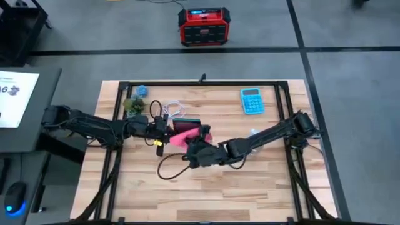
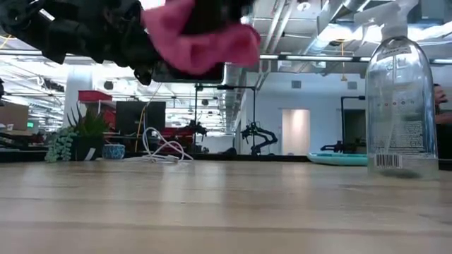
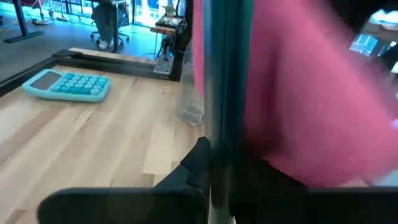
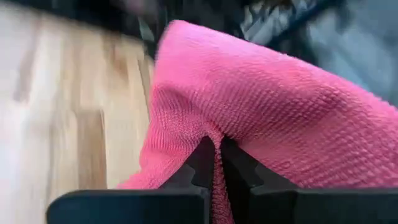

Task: Apply microfiber cloth
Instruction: Wipe the front of the cellphone with the pink microfiber cloth

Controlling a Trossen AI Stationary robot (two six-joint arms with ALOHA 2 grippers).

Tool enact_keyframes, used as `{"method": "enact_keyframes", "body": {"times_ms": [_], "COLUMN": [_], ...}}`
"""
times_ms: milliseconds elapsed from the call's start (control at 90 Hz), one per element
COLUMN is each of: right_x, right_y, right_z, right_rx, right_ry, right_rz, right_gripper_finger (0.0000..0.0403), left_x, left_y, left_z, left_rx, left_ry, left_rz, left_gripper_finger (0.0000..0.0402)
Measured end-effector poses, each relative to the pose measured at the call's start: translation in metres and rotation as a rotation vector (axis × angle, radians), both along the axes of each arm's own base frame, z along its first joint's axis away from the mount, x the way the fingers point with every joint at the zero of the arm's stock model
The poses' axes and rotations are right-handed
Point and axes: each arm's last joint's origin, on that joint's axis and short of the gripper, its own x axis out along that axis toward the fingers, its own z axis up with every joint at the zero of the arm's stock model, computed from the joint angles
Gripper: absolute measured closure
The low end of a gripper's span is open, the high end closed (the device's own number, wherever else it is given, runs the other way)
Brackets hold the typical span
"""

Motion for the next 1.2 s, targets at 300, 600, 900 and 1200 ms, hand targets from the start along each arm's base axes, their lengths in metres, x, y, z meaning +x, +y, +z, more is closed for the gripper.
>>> {"method": "enact_keyframes", "body": {"times_ms": [300, 600, 900, 1200], "right_x": [-0.002, -0.011, 0.002, 0.033], "right_y": [0.004, 0.009, 0.006, -0.003], "right_z": [0.045, 0.017, -0.013, -0.046], "right_rx": [-0.203, -0.054, 0.155, 0.079], "right_ry": [-0.223, -0.092, -0.095, -0.207], "right_rz": [-0.199, -0.123, -0.097, -0.149], "right_gripper_finger": [0.0403, 0.0403, 0.0403, 0.0403], "left_x": [0.000, 0.002, 0.002, 0.002], "left_y": [0.000, 0.001, 0.003, 0.005], "left_z": [0.002, 0.012, 0.014, 0.017], "left_rx": [-0.037, -0.093, -0.101, -0.094], "left_ry": [-0.015, -0.103, -0.128, -0.152], "left_rz": [0.005, 0.016, 0.029, 0.061], "left_gripper_finger": [0.0389, 0.0389, 0.0389, 0.0389]}}
